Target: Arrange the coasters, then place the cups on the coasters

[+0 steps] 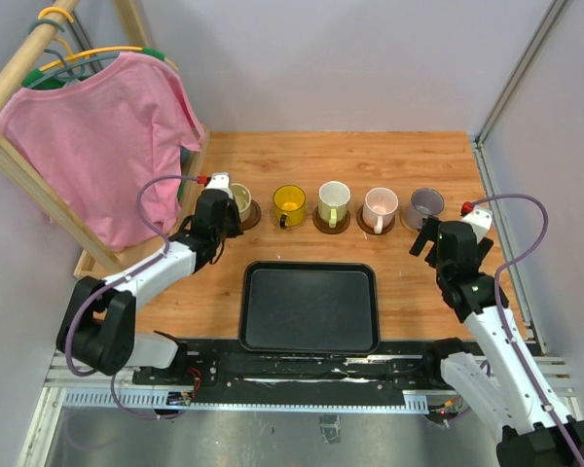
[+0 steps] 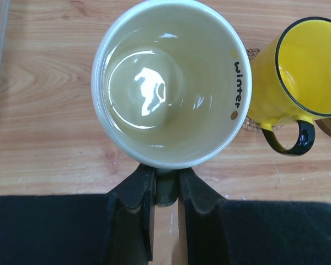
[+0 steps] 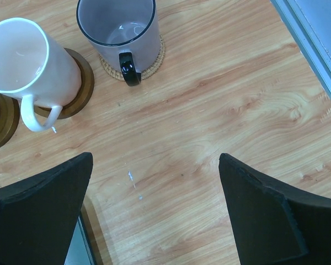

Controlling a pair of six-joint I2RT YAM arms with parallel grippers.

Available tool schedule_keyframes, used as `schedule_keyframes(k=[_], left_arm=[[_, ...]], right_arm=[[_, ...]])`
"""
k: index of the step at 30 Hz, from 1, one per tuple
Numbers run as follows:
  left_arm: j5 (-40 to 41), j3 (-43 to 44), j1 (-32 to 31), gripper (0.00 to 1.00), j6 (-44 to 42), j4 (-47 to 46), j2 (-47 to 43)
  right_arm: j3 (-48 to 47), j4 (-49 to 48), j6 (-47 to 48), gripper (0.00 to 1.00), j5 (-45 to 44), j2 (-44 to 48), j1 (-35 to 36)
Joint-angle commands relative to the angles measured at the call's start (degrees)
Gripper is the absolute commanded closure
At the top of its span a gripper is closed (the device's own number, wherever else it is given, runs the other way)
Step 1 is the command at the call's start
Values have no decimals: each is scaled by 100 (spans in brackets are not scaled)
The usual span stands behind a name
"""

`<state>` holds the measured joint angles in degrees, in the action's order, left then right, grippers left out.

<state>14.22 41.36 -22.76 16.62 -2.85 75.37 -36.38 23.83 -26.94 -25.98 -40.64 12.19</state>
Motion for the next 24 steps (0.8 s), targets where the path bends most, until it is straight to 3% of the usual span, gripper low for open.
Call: schedule_keyframes(k=[1,9,24], left_arm=[[-488,476,166,99,-37,-984,328],[-788,797,388,99,98,-1026,885],[-903,744,486,99,345,-934,1041]], right_arm=[[-294,-121,80,2,156,-126,-71],[-330,-175,75,2,251,-266,-72],[-273,-168,63,2,291,-291,-68]])
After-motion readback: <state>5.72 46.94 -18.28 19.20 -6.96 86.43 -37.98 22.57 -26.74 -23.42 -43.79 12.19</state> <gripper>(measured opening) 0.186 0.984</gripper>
